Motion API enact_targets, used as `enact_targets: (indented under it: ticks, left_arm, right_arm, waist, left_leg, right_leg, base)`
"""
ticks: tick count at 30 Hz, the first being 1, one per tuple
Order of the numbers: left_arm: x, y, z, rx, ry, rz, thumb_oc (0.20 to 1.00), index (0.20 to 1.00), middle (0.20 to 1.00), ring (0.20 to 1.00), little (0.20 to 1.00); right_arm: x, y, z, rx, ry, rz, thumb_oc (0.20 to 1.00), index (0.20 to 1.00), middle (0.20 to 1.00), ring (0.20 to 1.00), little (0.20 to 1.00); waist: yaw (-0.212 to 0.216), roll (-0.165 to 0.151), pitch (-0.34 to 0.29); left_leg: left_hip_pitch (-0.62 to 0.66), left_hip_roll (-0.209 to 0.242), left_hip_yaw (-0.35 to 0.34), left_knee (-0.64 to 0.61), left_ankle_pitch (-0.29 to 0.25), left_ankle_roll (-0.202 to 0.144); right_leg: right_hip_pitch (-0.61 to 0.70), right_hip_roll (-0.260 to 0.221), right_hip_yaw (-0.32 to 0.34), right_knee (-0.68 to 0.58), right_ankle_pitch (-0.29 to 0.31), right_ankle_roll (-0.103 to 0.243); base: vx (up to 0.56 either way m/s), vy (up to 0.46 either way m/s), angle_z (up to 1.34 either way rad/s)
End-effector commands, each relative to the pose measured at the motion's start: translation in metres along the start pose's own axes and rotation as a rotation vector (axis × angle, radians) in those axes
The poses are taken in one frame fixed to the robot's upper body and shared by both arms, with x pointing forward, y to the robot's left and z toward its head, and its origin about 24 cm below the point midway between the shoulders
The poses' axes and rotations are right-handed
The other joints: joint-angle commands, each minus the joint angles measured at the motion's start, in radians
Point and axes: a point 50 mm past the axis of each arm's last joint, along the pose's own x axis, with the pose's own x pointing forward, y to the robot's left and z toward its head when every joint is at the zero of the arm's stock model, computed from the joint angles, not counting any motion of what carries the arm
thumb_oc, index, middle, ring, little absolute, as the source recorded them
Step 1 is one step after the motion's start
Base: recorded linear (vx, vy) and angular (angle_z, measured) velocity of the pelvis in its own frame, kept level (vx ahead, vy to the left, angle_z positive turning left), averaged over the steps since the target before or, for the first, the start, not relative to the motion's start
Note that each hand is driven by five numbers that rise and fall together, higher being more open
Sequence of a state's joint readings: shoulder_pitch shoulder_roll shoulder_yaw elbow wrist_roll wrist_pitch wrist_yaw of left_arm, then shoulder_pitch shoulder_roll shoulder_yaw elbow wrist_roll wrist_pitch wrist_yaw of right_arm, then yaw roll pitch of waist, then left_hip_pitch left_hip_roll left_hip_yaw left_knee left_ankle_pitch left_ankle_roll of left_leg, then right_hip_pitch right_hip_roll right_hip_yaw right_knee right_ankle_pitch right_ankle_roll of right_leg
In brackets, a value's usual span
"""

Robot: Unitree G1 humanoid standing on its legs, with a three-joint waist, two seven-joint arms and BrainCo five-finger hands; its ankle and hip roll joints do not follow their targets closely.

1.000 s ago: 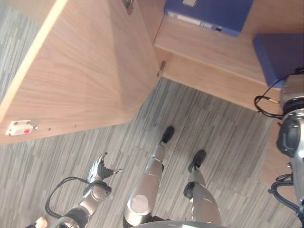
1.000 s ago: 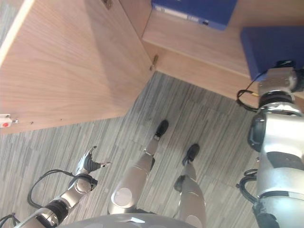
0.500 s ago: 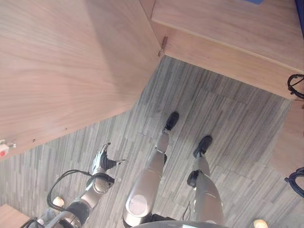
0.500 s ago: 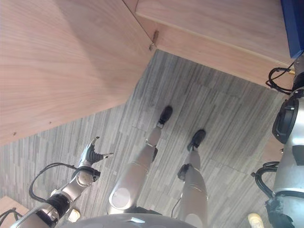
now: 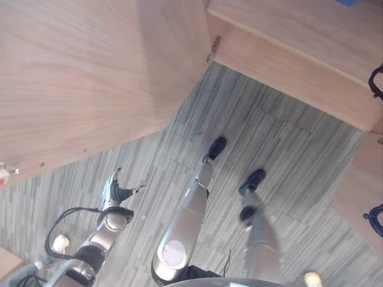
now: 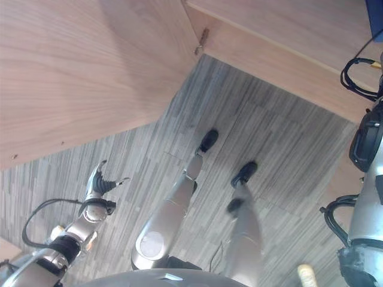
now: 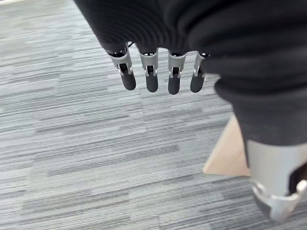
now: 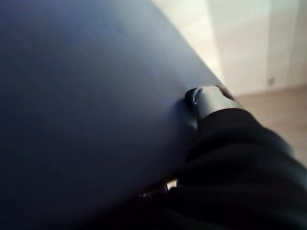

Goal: Put the empty folder in the office cabinet

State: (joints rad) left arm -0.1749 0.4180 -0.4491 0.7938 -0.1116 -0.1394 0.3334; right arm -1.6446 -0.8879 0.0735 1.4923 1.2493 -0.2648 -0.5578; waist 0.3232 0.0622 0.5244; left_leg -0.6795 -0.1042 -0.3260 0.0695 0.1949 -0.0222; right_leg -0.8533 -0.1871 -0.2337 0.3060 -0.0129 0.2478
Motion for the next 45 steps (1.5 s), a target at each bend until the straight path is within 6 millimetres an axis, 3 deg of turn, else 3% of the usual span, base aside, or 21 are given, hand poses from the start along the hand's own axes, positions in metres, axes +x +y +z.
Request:
enact_targets:
  ticks: [1, 2, 3, 4, 7, 8, 9, 11, 12, 13, 21, 22, 23, 24, 29, 30, 45]
  left_arm:
    - [-0.010, 0.012, -0.021, 0.065, 0.040, -0.003, 1.000, 1.000, 1.000, 1.000, 1.000]
    - [-0.010, 0.011, -0.019, 0.066, 0.034, -0.005, 1.000, 1.000, 1.000, 1.000, 1.000]
    - [-0.011, 0.009, -0.021, 0.060, 0.042, -0.003, 1.000, 1.000, 1.000, 1.000, 1.000]
    - [-0.010, 0.010, -0.020, 0.060, 0.041, -0.001, 1.000, 1.000, 1.000, 1.000, 1.000]
    - [-0.017, -0.001, -0.026, 0.068, 0.054, -0.030, 1.000, 1.000, 1.000, 1.000, 1.000]
    - [-0.017, -0.002, -0.025, 0.067, 0.052, -0.033, 1.000, 1.000, 1.000, 1.000, 1.000]
    - [-0.018, -0.003, -0.026, 0.067, 0.053, -0.035, 1.000, 1.000, 1.000, 1.000, 1.000]
    - [-0.019, -0.006, -0.027, 0.068, 0.055, -0.041, 1.000, 1.000, 1.000, 1.000, 1.000]
    - [-0.023, -0.002, -0.046, 0.091, 0.138, -0.026, 1.000, 1.000, 1.000, 1.000, 1.000]
    - [-0.019, 0.002, -0.049, 0.109, 0.164, 0.000, 1.000, 1.000, 1.000, 1.000, 1.000]
    - [-0.010, -0.003, -0.046, 0.047, 0.207, 0.076, 1.000, 1.000, 1.000, 1.000, 1.000]
    - [-0.010, -0.003, -0.046, 0.047, 0.207, 0.076, 1.000, 1.000, 1.000, 1.000, 1.000]
    - [-0.010, -0.002, -0.046, 0.039, 0.210, 0.083, 1.000, 1.000, 1.000, 1.000, 1.000]
    - [-0.010, -0.002, -0.046, 0.032, 0.210, 0.087, 1.000, 1.000, 1.000, 1.000, 1.000]
    - [-0.012, -0.001, -0.050, 0.025, 0.220, 0.090, 1.000, 1.000, 1.000, 1.000, 1.000]
    - [-0.012, -0.001, -0.049, 0.028, 0.216, 0.088, 1.000, 1.000, 1.000, 1.000, 1.000]
    - [-0.013, 0.009, -0.055, 0.001, 0.242, 0.101, 1.000, 1.000, 1.000, 1.000, 1.000]
  right_arm:
    - [0.016, -0.023, 0.042, -0.058, -0.206, 0.001, 0.200, 0.200, 0.200, 0.200, 0.200]
    - [0.017, -0.025, 0.045, -0.045, -0.212, -0.016, 0.200, 0.200, 0.200, 0.200, 0.200]
    - [0.020, -0.033, 0.050, -0.046, -0.227, -0.059, 0.200, 0.200, 0.200, 0.200, 0.200]
    - [0.020, -0.033, 0.050, -0.046, -0.227, -0.059, 0.200, 0.200, 0.200, 0.200, 0.200]
    - [0.020, -0.035, 0.059, -0.033, -0.255, -0.109, 0.200, 0.200, 0.200, 0.200, 0.200]
    - [0.020, -0.035, 0.060, -0.037, -0.259, -0.115, 0.200, 0.200, 0.200, 0.200, 0.200]
    - [0.020, -0.034, 0.059, -0.040, -0.260, -0.116, 0.200, 0.200, 0.200, 0.200, 0.200]
    - [0.019, -0.033, 0.058, -0.041, -0.259, -0.123, 0.200, 0.200, 0.200, 0.200, 0.200]
    - [0.018, -0.033, 0.057, -0.034, -0.264, -0.135, 0.200, 0.200, 0.200, 0.200, 0.200]
    - [0.017, -0.032, 0.051, -0.028, -0.248, -0.139, 0.200, 0.200, 0.200, 0.200, 0.200]
    - [0.005, -0.021, 0.007, -0.028, -0.136, -0.155, 0.200, 0.200, 0.200, 0.200, 0.200]
    - [0.005, -0.021, 0.007, -0.028, -0.136, -0.155, 0.200, 0.200, 0.200, 0.200, 0.200]
    - [0.003, -0.018, 0.005, -0.012, -0.119, -0.142, 0.250, 0.250, 0.250, 0.250, 0.250]
    - [0.001, -0.013, 0.003, -0.012, -0.109, -0.122, 0.200, 0.200, 0.200, 0.200, 0.200]
    - [-0.002, -0.003, 0.006, -0.044, -0.115, -0.066, 0.200, 0.200, 0.200, 0.200, 0.200]
    - [-0.002, -0.002, 0.007, -0.040, -0.109, -0.059, 1.000, 1.000, 1.000, 1.000, 1.000]
    - [-0.008, 0.012, -0.001, -0.055, -0.041, 0.015, 1.000, 1.000, 1.000, 1.000, 1.000]
  waist:
    - [0.022, -0.071, -0.008]
    - [0.019, -0.070, -0.013]
    - [0.013, -0.071, -0.009]
    - [0.012, -0.070, -0.018]
    - [0.006, -0.069, -0.043]
    - [0.004, -0.066, -0.054]
    - [0.006, -0.066, -0.048]
    - [0.000, -0.063, -0.059]
    - [-0.003, -0.065, -0.056]
    - [-0.009, -0.069, -0.060]
    - [-0.041, -0.074, -0.068]
    - [-0.041, -0.074, -0.068]
    - [-0.042, -0.071, -0.067]
    - [-0.044, -0.070, -0.068]
    - [-0.044, -0.068, -0.068]
    - [-0.045, -0.068, -0.069]
    - [-0.051, -0.077, -0.083]
  left_leg:
    - [0.127, 0.017, 0.032, 0.010, -0.192, -0.051]
    - [0.135, 0.020, 0.029, 0.006, -0.206, -0.054]
    - [0.128, 0.020, 0.030, -0.017, -0.182, -0.060]
    - [0.135, 0.029, 0.026, -0.024, -0.192, -0.060]
    - [0.144, 0.065, 0.020, -0.123, -0.144, -0.070]
    - [0.153, 0.082, 0.016, -0.145, -0.151, -0.073]
    - [0.148, 0.077, 0.017, -0.145, -0.136, -0.075]
    - [0.152, 0.093, 0.015, -0.157, -0.149, -0.079]
    - [0.149, 0.093, 0.018, -0.156, -0.140, -0.083]
    - [0.149, 0.096, 0.016, -0.157, -0.139, -0.085]
    - [0.146, 0.105, 0.020, -0.157, -0.151, -0.094]
    - [0.146, 0.105, 0.020, -0.157, -0.151, -0.094]
    - [0.144, 0.105, 0.020, -0.157, -0.150, -0.096]
    - [0.142, 0.105, 0.020, -0.157, -0.150, -0.098]
    - [0.126, 0.102, 0.017, -0.157, -0.144, -0.106]
    - [0.121, 0.102, 0.017, -0.157, -0.143, -0.107]
    - [0.099, 0.105, 0.009, -0.157, -0.138, -0.118]
  right_leg:
    - [0.201, -0.023, -0.078, -0.388, 0.187, -0.030]
    - [0.217, -0.018, -0.067, -0.392, 0.175, -0.030]
    - [0.228, -0.030, -0.093, -0.390, 0.209, -0.041]
    - [0.235, -0.022, -0.083, -0.392, 0.190, -0.034]
    - [0.245, -0.009, -0.099, -0.391, 0.188, -0.054]
    - [0.254, 0.002, -0.087, -0.393, 0.161, -0.052]
    - [0.246, -0.002, -0.100, -0.391, 0.178, -0.059]
    - [0.254, 0.013, -0.089, -0.393, 0.154, -0.062]
    - [0.247, 0.014, -0.099, -0.389, 0.165, -0.071]
    - [0.244, 0.019, -0.098, -0.389, 0.161, -0.074]
    - [0.242, 0.046, -0.068, -0.382, 0.138, -0.092]
    - [0.242, 0.046, -0.068, -0.382, 0.138, -0.092]
    - [0.243, 0.048, -0.065, -0.382, 0.136, -0.094]
    - [0.242, 0.049, -0.064, -0.382, 0.134, -0.094]
    - [0.236, 0.055, -0.056, -0.382, 0.125, -0.097]
    - [0.234, 0.056, -0.055, -0.382, 0.123, -0.098]
    - [0.233, 0.071, -0.049, -0.384, 0.110, -0.107]
  base:
    - [0.26, -0.212, 1.11]
    - [0.14, -0.236, 0.60]
    - [0.15, -0.172, 0.74]
    - [0.08, -0.164, 0.60]
    - [0.15, -0.187, 0.80]
    - [0.00, -0.058, -0.11]
    - [0.09, -0.103, -0.17]
    - [0.05, -0.068, -0.17]
    - [0.03, -0.034, -0.14]
    - [-0.01, -0.021, -0.13]
    - [0.02, -0.017, -0.05]
    - [0.00, 0.000, 0.00]
    - [0.00, 0.000, 0.00]
    - [0.00, -0.029, -0.05]
    - [0.00, -0.008, -0.02]
    - [-0.01, -0.022, 0.04]
    - [0.00, -0.004, 0.00]
